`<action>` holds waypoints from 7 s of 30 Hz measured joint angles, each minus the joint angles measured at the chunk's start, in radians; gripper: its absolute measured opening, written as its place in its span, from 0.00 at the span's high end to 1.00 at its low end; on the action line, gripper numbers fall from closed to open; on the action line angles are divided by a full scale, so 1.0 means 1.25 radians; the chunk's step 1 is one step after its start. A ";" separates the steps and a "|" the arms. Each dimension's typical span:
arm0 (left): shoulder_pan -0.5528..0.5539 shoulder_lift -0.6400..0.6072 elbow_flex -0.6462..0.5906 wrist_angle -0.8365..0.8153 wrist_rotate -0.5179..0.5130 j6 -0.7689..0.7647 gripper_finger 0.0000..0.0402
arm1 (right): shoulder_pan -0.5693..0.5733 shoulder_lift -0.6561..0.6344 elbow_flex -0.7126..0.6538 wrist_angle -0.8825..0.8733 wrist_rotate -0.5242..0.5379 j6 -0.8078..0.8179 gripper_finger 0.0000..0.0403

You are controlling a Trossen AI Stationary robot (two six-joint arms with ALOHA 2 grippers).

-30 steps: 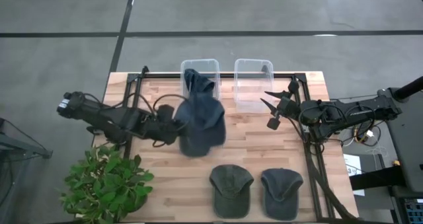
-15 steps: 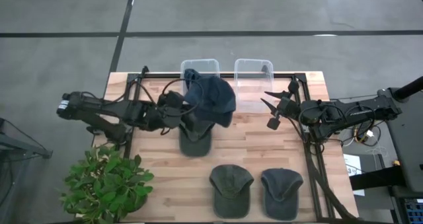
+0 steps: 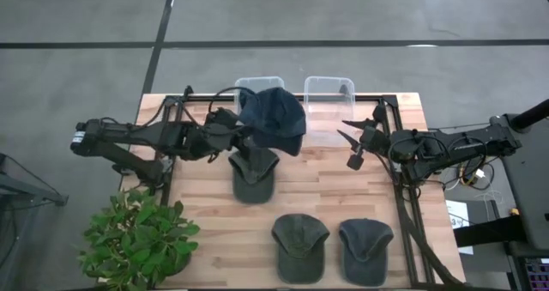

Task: Pick & Place hat
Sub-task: Put the left blue cap into the left transparent bin

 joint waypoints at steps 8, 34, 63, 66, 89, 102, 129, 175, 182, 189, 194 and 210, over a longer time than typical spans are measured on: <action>0.015 -0.102 -0.103 0.173 0.068 0.083 0.98 | -0.058 -0.005 -0.034 0.001 -0.298 0.039 0.69; 0.126 -0.365 -0.615 1.218 0.668 0.126 0.98 | -0.195 -0.026 -0.221 0.300 -0.694 0.085 0.70; 0.132 -0.285 -0.566 1.088 0.231 -0.007 0.98 | -0.202 -0.031 -0.234 0.317 -0.687 0.129 0.70; 0.142 -0.252 -0.528 0.988 0.162 -0.116 0.98 | -0.207 -0.031 -0.234 0.318 -0.685 0.132 0.69; 0.432 0.067 0.145 -0.129 0.393 -0.236 0.98 | -0.211 -0.031 -0.234 0.322 -0.685 0.160 0.69; 0.609 0.192 0.225 -0.276 0.585 -0.137 0.98 | -0.211 -0.031 -0.234 0.321 -0.687 0.179 0.67; 0.617 0.340 0.224 -0.311 0.633 -0.099 0.94 | -0.211 -0.031 -0.234 0.319 -0.686 0.210 0.68; 0.617 0.336 0.221 -0.311 0.665 -0.107 0.91 | -0.211 -0.031 -0.233 0.320 -0.686 0.209 0.67; 0.617 0.335 0.189 -0.307 0.676 -0.117 0.91 | -0.211 -0.031 -0.233 0.320 -0.686 0.207 0.68; 0.617 0.335 0.171 -0.292 0.683 -0.121 0.91 | -0.211 -0.031 -0.233 0.321 -0.686 0.208 0.70; 0.617 0.335 0.171 -0.280 0.685 -0.109 0.91 | -0.211 -0.031 -0.233 0.321 -0.686 0.208 0.69; 0.616 0.335 0.171 -0.265 0.659 -0.109 0.91 | -0.211 -0.030 -0.233 0.322 -0.686 0.243 0.68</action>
